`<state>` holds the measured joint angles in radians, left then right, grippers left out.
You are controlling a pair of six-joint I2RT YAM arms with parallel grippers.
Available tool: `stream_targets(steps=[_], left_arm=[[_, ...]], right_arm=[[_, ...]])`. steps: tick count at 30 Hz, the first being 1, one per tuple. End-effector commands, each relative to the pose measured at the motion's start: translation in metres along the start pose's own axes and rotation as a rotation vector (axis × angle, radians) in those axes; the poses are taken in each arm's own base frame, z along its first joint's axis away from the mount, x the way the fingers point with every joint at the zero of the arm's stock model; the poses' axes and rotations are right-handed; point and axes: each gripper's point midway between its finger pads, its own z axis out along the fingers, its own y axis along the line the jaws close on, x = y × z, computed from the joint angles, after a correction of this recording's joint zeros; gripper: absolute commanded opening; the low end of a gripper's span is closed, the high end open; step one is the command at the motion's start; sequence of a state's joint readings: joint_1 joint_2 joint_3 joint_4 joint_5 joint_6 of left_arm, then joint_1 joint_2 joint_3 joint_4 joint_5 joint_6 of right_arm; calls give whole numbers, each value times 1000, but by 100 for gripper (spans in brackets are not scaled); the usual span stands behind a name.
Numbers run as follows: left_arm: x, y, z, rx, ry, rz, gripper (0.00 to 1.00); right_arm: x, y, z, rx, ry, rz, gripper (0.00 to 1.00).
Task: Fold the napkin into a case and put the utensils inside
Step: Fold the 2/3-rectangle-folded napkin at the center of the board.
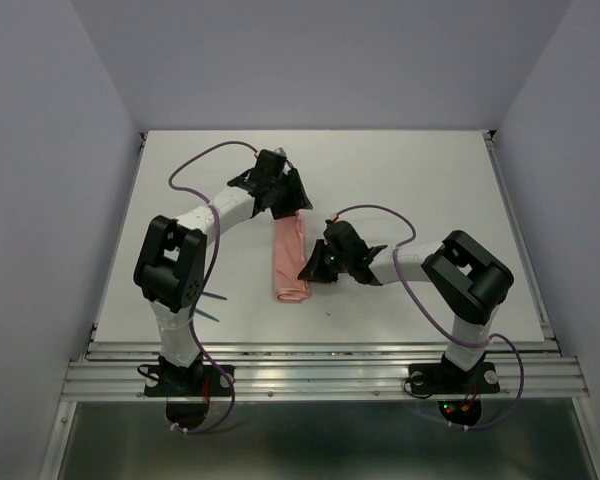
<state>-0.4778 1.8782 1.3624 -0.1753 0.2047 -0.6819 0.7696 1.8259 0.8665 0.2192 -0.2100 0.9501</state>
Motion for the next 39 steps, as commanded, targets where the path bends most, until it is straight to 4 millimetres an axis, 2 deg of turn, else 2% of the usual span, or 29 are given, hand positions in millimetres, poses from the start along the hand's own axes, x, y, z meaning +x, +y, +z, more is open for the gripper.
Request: stream_targets(steps=[1,3,6,7,9,10,11,13,16,20,23,24,30,35,39], left_arm=[[-21,-15,-33,-10,-69,81,62],[-24,-14,-40,-21,-86,87,58],[-26,1,-43,-77,-111,84,49],[-25,4,-42,-85,-110,83,39],[-19,16,-37,-106,-90,78,28],[-17,21,-32,-117,-80,74,21],[-15,24,-30,-125,-72,75,9],[-10,34,-23,-151,-58,73,0],[-3,45,-15,-179,-40,70,0],[3,58,-2,-216,-20,71,0],[7,64,10,-224,-2,72,0],[11,67,15,-229,11,72,0],[9,59,27,-184,16,70,0],[6,59,31,-190,22,83,0],[2,51,26,-163,12,99,0]], right_arm=[[2,-5,3,8,-2,-7,9],[2,-5,3,8,0,-5,9],[2,-4,3,7,-3,-7,9],[1,-4,3,8,-4,-7,9],[1,-4,2,6,-5,-8,10],[1,-4,2,5,-4,-8,14],[1,-3,1,4,-4,-11,17],[-1,-1,-2,-1,-13,-14,23],[-6,1,-10,4,-44,-17,38],[-5,-1,-18,15,-55,-22,40],[-5,1,-21,9,-54,-25,31],[-5,0,-21,11,-54,-24,21],[-2,1,-15,-8,-34,-32,1],[1,8,-17,-46,-19,-43,1],[5,11,-20,-68,-3,-49,1]])
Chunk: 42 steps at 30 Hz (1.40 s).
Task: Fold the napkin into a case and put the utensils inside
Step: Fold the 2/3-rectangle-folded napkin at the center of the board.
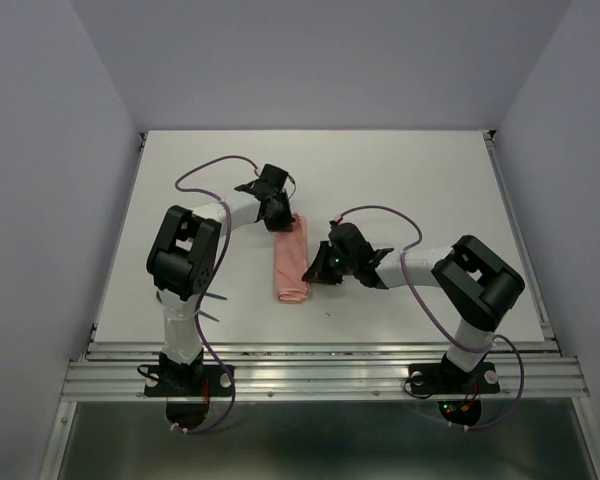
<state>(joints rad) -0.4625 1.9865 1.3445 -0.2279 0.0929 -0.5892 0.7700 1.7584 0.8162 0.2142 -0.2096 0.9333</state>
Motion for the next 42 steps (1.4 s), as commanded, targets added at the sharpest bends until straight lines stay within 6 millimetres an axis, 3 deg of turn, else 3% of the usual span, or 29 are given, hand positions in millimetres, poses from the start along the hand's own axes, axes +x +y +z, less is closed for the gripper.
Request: stream_targets(steps=[1,12,15,16,17,18,19,20,22,23,24,26,28,30,33,37,41,42], left_arm=[[-20,-16,-11,54,-48,41,0],[-25,-52,-11,188,-32,161,0],[-24,-61,-6,215,-14,174,0],[-21,-60,-2,215,2,178,0],[-21,-61,-2,217,5,179,0],[-22,-62,-3,222,5,186,0],[-23,-64,-4,227,3,186,0],[-25,-65,-5,229,0,195,0],[-30,-68,-10,230,-6,204,0],[-33,-71,-12,233,-12,214,0],[-40,-76,-16,242,-28,219,0],[-43,-77,-18,240,-32,221,0],[-48,-80,-20,241,-35,222,0],[-51,-86,-24,255,-40,221,0],[-56,-89,-32,265,-52,215,0],[-67,-82,-49,255,-75,183,0],[-71,-59,-65,228,-89,126,0],[-60,-47,-63,206,-66,113,0]], right_arm=[[2,12,-5,-63,8,-28,1],[18,25,14,-99,99,-73,1],[15,26,16,-93,100,-91,10],[14,25,16,-82,92,-99,21],[11,25,11,-68,78,-104,25],[-2,17,3,-34,24,-116,32],[-5,15,3,-22,8,-116,34],[-23,14,-9,-19,-42,-104,34],[-39,-3,-22,8,-86,-82,36],[-61,-9,-35,6,-137,-68,36],[-67,-13,-40,10,-146,-63,36],[-81,-18,-47,26,-168,-68,37],[-99,-10,-49,15,-189,-96,36],[-106,-3,-47,5,-192,-116,34],[-121,9,-42,-8,-209,-135,21],[-133,21,-26,-35,-191,-155,10],[-149,41,-13,-85,-180,-180,9],[-150,42,-9,-89,-174,-184,9]])
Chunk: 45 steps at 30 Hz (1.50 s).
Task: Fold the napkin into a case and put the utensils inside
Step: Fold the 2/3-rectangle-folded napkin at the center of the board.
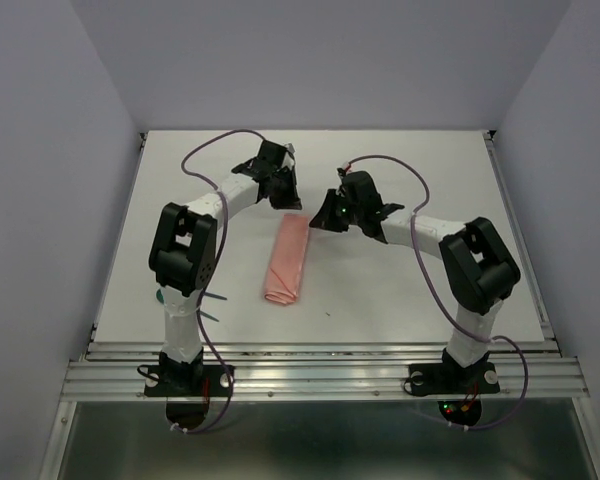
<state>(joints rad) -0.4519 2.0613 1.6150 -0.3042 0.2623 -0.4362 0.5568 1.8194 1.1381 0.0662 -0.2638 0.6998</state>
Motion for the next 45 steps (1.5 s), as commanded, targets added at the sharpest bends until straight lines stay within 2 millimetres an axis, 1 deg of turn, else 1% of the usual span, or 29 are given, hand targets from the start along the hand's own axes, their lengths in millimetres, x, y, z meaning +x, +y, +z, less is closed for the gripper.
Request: stream_targets(steps=[1,2,3,4,5,6,9,10,12,14,15,17,18,19,20,21,24,27,28,31,33,35,37,39,40,41,42,44,45], left_arm=[[-14,6,-58,3,-82,-46,0],[-7,10,-61,-8,-73,-54,0],[12,21,-59,-33,-40,-67,0],[15,21,-69,-31,-48,-67,0],[25,26,-71,-41,-36,-74,0],[44,34,-75,-54,-9,-89,0],[74,38,-80,-34,31,-107,0],[93,41,-84,-24,58,-120,0],[122,47,-88,-19,106,-136,0],[139,48,-88,-20,136,-138,0],[153,52,-89,-26,159,-143,0],[167,52,-89,-29,186,-151,0],[180,53,-88,-31,213,-151,0],[185,52,-88,-32,222,-150,0],[190,51,-88,-32,233,-147,0],[196,53,-87,-38,247,-148,0],[206,56,-87,-51,271,-145,0],[211,60,-86,-61,286,-143,0],[214,62,-85,-69,295,-141,0],[217,65,-84,-82,308,-128,0],[211,66,-83,-99,296,-106,0],[208,69,-86,-120,297,-86,0],[192,67,-88,-137,262,-42,0],[182,67,-94,-159,249,-16,0],[165,62,-100,-165,206,12,0],[155,58,-103,-166,181,25,0],[134,48,-108,-153,131,43,0],[112,40,-116,-159,71,62,2],[102,36,-119,-156,46,74,4]], right_arm=[[-7,15,18,-56,35,-44,9],[-7,14,23,-61,48,-50,9],[-12,22,27,-83,50,-55,9],[-11,22,32,-89,63,-54,8],[-9,21,36,-91,72,-51,9],[-7,17,43,-86,85,-44,9],[-5,5,54,-53,84,-39,8],[-4,-3,62,-27,81,-36,8],[1,-16,72,11,90,-26,8],[-1,-26,76,36,82,-13,7],[0,-30,78,52,79,-6,7],[1,-38,78,89,69,11,7],[4,-45,77,118,67,22,7],[1,-46,74,133,53,28,7],[5,-52,71,153,55,35,7],[3,-57,69,183,32,47,7],[4,-61,55,213,10,66,7],[4,-58,44,215,-4,81,7],[8,-63,41,232,-4,87,7],[6,-63,32,244,-25,90,7],[5,-62,26,246,-34,93,7],[16,-70,19,276,-10,104,7],[18,-69,14,276,-11,108,7],[14,-64,8,263,-23,92,8],[12,-60,6,256,-23,82,9],[6,-55,3,247,-31,71,10],[-4,-47,1,231,-49,45,11],[-17,-34,-6,211,-77,17,18],[-30,-21,-17,190,-112,-5,21]])
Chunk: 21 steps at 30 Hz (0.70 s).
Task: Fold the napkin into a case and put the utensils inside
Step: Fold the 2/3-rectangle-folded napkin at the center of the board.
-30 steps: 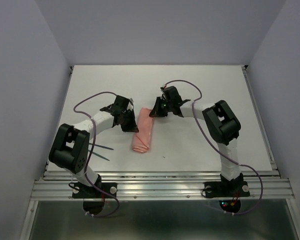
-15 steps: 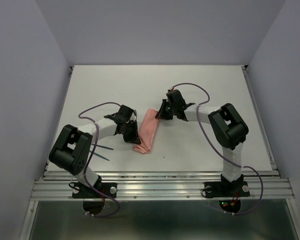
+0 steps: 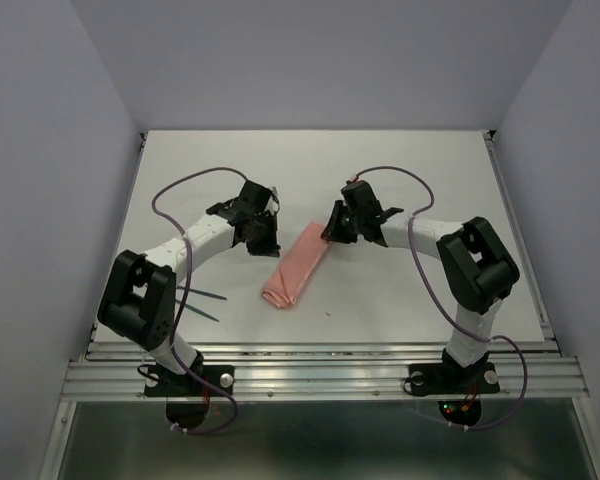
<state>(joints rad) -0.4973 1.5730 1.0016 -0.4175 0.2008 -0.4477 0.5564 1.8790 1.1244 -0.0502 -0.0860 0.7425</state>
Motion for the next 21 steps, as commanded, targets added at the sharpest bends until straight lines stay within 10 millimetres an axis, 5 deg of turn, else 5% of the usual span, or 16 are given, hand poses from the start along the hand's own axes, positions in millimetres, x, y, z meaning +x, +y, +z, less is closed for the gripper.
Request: stream_targets(steps=[1,6,10,15,21], left_arm=[[-62,-23,-44,0,-196,89,6],[-98,-53,-53,-3,-288,141,18],[-119,-87,-51,-19,-349,190,29],[-118,-119,-27,-79,-339,256,38],[-112,-146,-9,-131,-352,323,55]], right_arm=[[-56,42,-45,-80,-162,-72,27],[-90,26,-78,-61,-257,-40,38],[-94,-26,-85,25,-255,35,42],[-85,-92,-99,123,-255,137,50],[-72,-115,-108,157,-253,156,55]])
